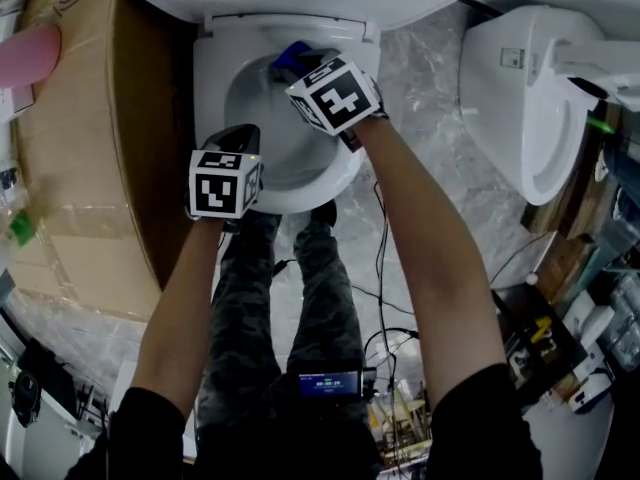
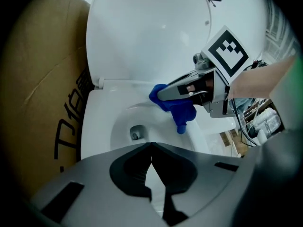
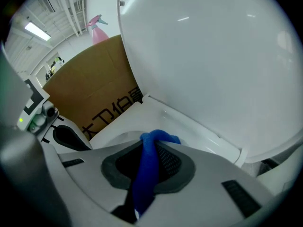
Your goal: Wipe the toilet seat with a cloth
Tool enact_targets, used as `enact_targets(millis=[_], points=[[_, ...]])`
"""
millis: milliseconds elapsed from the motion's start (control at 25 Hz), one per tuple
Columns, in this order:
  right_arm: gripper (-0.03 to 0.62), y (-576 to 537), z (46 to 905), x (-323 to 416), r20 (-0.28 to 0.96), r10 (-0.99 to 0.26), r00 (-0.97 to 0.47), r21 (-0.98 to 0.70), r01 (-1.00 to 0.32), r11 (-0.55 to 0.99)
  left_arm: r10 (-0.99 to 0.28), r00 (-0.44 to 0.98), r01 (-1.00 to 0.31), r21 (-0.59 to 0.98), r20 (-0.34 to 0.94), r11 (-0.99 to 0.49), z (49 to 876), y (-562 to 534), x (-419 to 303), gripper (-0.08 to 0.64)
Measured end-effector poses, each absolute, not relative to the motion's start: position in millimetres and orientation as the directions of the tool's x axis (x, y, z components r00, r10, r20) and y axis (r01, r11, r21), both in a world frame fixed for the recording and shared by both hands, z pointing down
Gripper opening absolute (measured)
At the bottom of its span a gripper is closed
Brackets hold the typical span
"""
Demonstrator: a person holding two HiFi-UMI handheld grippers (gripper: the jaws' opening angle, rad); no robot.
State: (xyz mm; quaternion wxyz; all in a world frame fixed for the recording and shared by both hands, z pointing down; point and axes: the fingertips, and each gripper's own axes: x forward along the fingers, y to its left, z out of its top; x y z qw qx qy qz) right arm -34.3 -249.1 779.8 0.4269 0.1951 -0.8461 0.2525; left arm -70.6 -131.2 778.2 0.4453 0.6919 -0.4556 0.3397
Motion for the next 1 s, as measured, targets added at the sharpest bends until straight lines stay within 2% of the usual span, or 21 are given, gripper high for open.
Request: enact_targets(millis=[400,840,1000], points=[[0.058,-211.7,704.4,2.2,0.776,-0.190,-0.601,-0.304,-0.621,0.723,-0.353,0.290,-0.948,0.217,0.889,-0.232,724.5,-101.4,-65.6,0.012],[0.058,-141.0,562.7,34.8,0.759,-0.258,-0.597,-0.360,-0.716,0.598,-0.414,0.279,-0.942,0.163,0.866,-0.293,580.3,-85.9,-60.3,0.012],[0.058,-134.9,506.6,42.8,0.744,-0.301,-0.597,-0.353,-0.733,0.582,-0.419,0.295,-0.920,0.137,0.859,-0.367,533.3,-78.3,-51.8,0.012]])
